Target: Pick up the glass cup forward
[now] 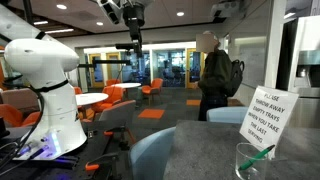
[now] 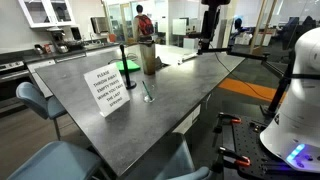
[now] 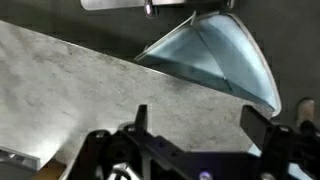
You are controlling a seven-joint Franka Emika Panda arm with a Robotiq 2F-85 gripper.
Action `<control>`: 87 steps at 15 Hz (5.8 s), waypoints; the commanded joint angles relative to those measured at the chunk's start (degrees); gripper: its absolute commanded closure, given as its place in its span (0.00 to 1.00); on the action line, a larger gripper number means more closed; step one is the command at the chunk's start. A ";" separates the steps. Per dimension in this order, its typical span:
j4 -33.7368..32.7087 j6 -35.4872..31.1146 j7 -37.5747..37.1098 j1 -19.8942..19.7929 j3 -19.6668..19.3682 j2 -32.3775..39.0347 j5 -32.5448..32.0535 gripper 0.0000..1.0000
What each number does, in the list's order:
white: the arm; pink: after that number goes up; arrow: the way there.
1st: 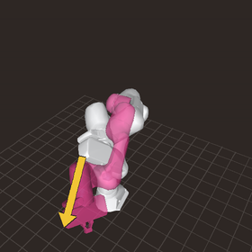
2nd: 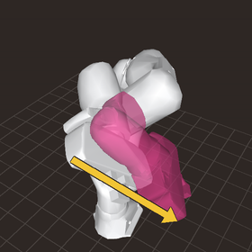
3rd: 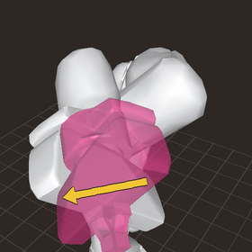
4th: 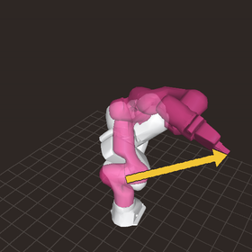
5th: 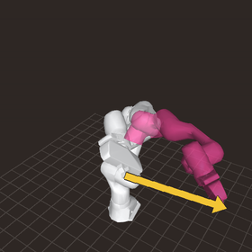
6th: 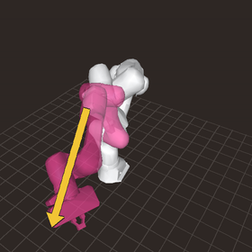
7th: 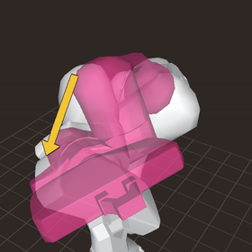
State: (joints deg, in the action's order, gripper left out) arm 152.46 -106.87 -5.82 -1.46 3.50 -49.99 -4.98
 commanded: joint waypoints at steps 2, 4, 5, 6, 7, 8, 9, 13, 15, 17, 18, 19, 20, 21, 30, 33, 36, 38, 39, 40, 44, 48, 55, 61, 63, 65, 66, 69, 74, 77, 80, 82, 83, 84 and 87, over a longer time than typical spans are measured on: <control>-0.15 0.18 -0.17 0.26 -0.19 0.06 -0.15 0.00; -0.15 0.18 -0.17 0.26 -0.19 0.06 -0.15 0.00; -0.15 0.18 -0.17 0.26 -0.19 0.06 -0.15 0.00; -0.15 0.18 -0.17 0.26 -0.19 0.06 -0.15 0.00; -0.38 -0.61 -0.12 0.22 -0.49 0.79 0.09 0.00; -0.59 -2.22 0.35 0.25 -1.06 1.70 0.24 0.00; -0.66 -4.01 0.00 -0.12 -1.36 2.51 0.21 0.00; -3.12 -11.48 0.35 -1.29 -5.19 10.42 1.96 0.00; -4.44 -15.58 1.74 -1.74 -7.50 15.13 2.18 0.00; -6.34 -18.15 3.81 -2.05 -9.87 19.90 2.73 0.00; -7.64 -19.14 5.07 -2.33 -11.10 22.68 3.28 0.00; -8.91 -20.02 5.98 -2.65 -12.15 25.25 3.90 0.00; -10.45 -20.52 7.19 -3.02 -13.31 28.03 4.50 0.00; -11.49 -21.49 7.58 -3.70 -13.84 30.06 4.51 0.00; -22.67 -31.24 4.93 -5.51 -13.23 53.82 -1.24 0.00; -27.46 -31.83 3.32 -4.97 -12.53 61.43 -1.27 0.00; -32.87 -31.28 4.40 -4.83 -12.12 67.90 -0.73 0.00; -36.84 -31.20 4.95 -4.74 -11.89 71.70 -0.92 0.00; -38.72 -31.06 5.15 -4.69 -11.74 73.48 -0.97 0.00; -40.79 -30.88 5.24 -4.60 -11.53 75.39 -0.92 0.00; -47.69 -29.94 5.30 -4.31 -10.63 82.07 -0.56 0.00; -52.16 -28.67 4.70 -3.97 -10.58 87.07 -0.55 0.00; -56.17 -27.09 4.51 -3.77 -11.11 90.12 -0.90 0.45; -57.58 -24.27 4.03 -3.57 -11.32 90.61 -1.15 0.92; -57.89 -23.76 3.89 -3.54 -11.40 90.71 -1.28 1.00; -57.94 -24.12 3.83 -3.56 -11.37 90.77 -1.24 1.00; -57.92 -24.40 3.81 -3.59 -11.37 90.84 -1.22 0.99; -57.94 -26.03 3.62 -3.61 -11.35 91.06 -1.15 0.99; -49.65 -28.54 4.14 -4.46 -10.81 84.89 0.25 0.99; -42.55 -28.71 5.17 -5.37 -10.64 79.09 0.85 0.99; -33.93 -30.73 5.14 -6.26 -11.26 71.71 0.45 0.99; -27.81 -34.31 4.81 -6.57 -11.90 66.91 -0.35 0.99; -24.94 -36.67 4.56 -6.63 -12.31 64.86 -0.77 0.99; -21.63 -39.81 4.64 -6.81 -12.57 62.85 -0.81 0.99; -13.94 -47.89 6.49 -7.81 -12.69 59.17 0.64 0.99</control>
State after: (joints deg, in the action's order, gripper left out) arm 131.58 -147.98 -0.47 -8.72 -9.08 13.51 -5.11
